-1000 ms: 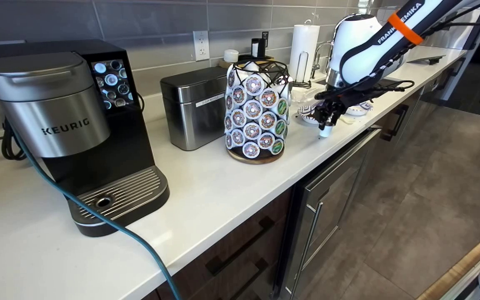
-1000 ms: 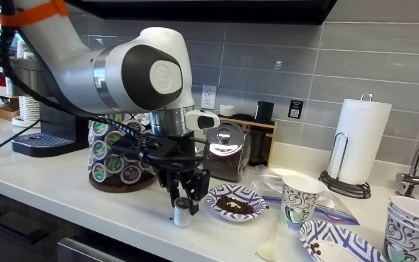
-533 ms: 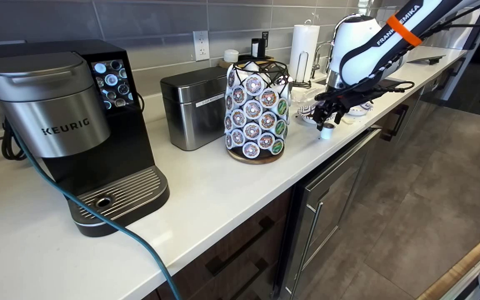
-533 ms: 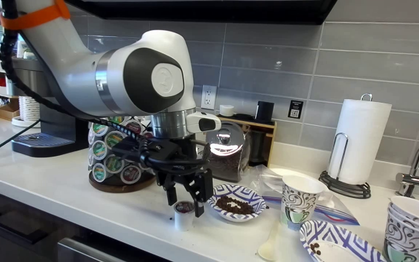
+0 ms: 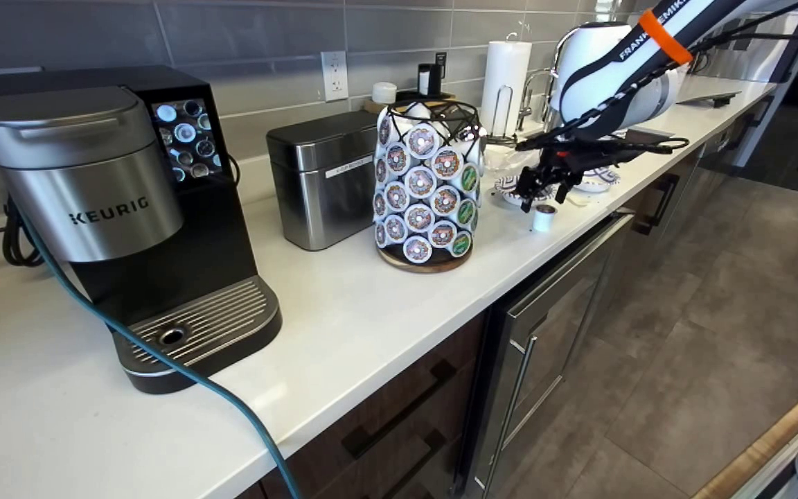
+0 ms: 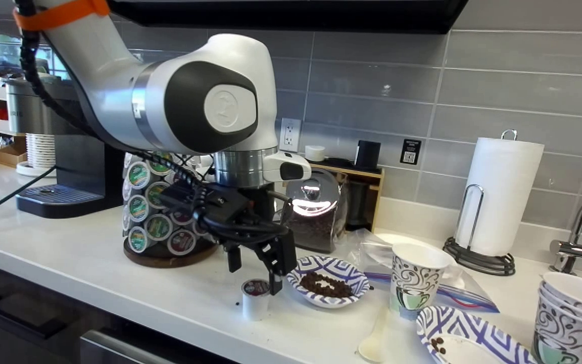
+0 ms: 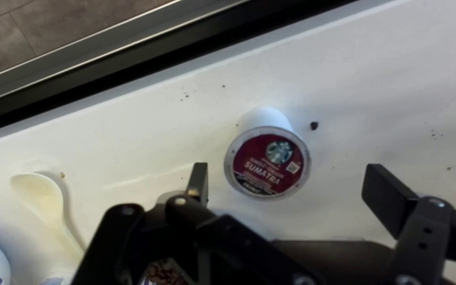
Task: Take the k-cup off of the rack and put it on the counter
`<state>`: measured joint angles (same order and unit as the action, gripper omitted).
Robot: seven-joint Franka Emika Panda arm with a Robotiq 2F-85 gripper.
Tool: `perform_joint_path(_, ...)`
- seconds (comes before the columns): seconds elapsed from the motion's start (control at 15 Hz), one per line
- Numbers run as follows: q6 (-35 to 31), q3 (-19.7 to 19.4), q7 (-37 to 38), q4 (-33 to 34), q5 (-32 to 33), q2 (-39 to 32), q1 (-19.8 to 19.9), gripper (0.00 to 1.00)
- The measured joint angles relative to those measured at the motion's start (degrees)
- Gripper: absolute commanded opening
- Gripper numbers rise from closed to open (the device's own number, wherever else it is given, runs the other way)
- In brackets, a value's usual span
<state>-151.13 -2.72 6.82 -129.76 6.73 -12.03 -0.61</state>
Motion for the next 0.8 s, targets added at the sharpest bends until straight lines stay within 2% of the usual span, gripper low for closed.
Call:
perform_joint_path(0.2,4.39,0.22,-2.81,0.38,-3.5,1.38,0.81,1.0)
perform_joint_path(0.6,19.22,0.04,-3.57,3.15,-3.89,4.6,2.03,1.0)
perform_joint_path(0.8,24.37,-0.04,-3.57,4.71,-3.84,5.71,2.05,1.0)
